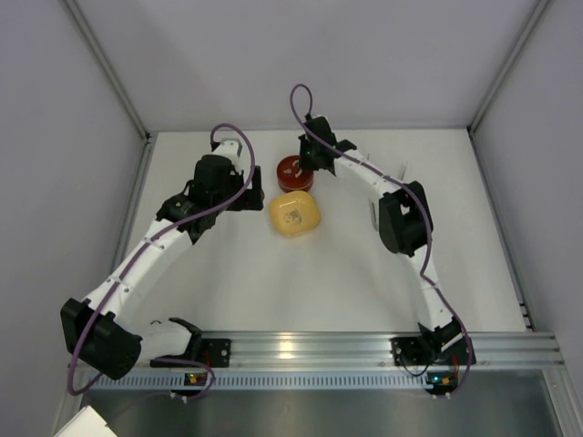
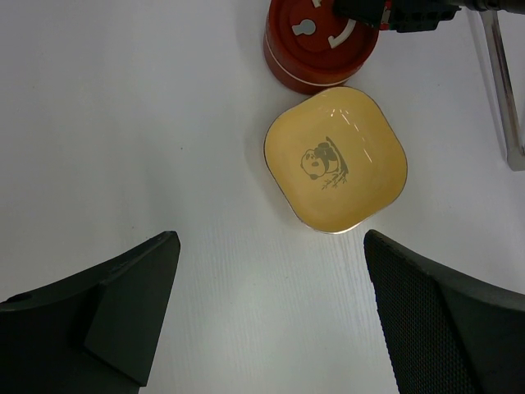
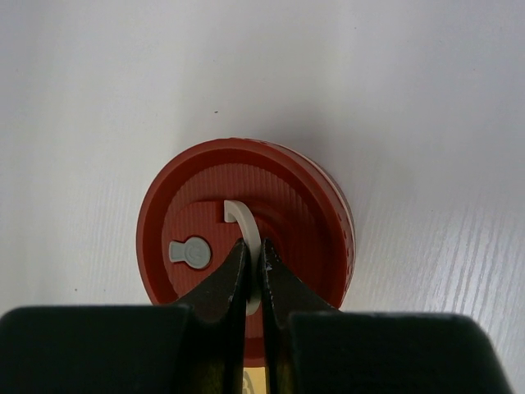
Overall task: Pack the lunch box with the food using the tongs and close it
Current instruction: Close the box lid on the packing box.
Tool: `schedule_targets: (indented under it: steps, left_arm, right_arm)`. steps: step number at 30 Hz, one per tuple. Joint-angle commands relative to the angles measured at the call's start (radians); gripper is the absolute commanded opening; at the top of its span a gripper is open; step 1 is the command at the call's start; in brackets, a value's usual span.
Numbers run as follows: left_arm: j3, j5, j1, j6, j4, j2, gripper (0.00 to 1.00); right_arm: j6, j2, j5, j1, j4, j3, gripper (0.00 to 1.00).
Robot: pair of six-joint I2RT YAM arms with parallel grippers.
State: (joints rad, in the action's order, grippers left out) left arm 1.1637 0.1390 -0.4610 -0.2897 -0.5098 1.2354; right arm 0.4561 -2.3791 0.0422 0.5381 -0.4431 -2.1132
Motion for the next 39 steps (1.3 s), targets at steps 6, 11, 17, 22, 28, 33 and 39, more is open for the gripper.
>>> schedule_targets:
  steps: [6,11,17,22,28,33,39]
  left_arm:
    - [-0.002,0.01,0.001,0.001,0.008,-0.002,0.99]
    - [-0.002,0.011,0.001,0.001,0.008,-0.002,0.99]
    - [-0.004,0.01,0.001,0.001,0.008,-0.001,0.99]
    - [-0.002,0.01,0.001,0.001,0.007,-0.002,0.99]
    - [-0.001,0.011,-0.001,0.001,0.007,-0.002,0.99]
    - [-0.002,0.01,0.001,0.003,0.008,-0.007,0.99]
    - [-0.002,0.011,0.001,0.001,0.007,-0.007,0.99]
  right_arm:
    - [0.042,0.015,0.002,-0.024,-0.005,0.073,0.0]
    - [0.068,0.011,-0.007,-0.033,0.004,0.108,0.0]
    - [0.078,0.012,-0.013,-0.04,0.018,0.154,0.07]
    - [0.078,0.04,0.013,-0.04,0.023,0.17,0.35]
    - [0.07,0.064,0.019,-0.04,0.026,0.167,0.41]
    - [0.061,0.072,0.005,-0.04,0.021,0.15,0.45]
    - [0.046,0.115,0.008,-0.036,0.053,0.162,0.5]
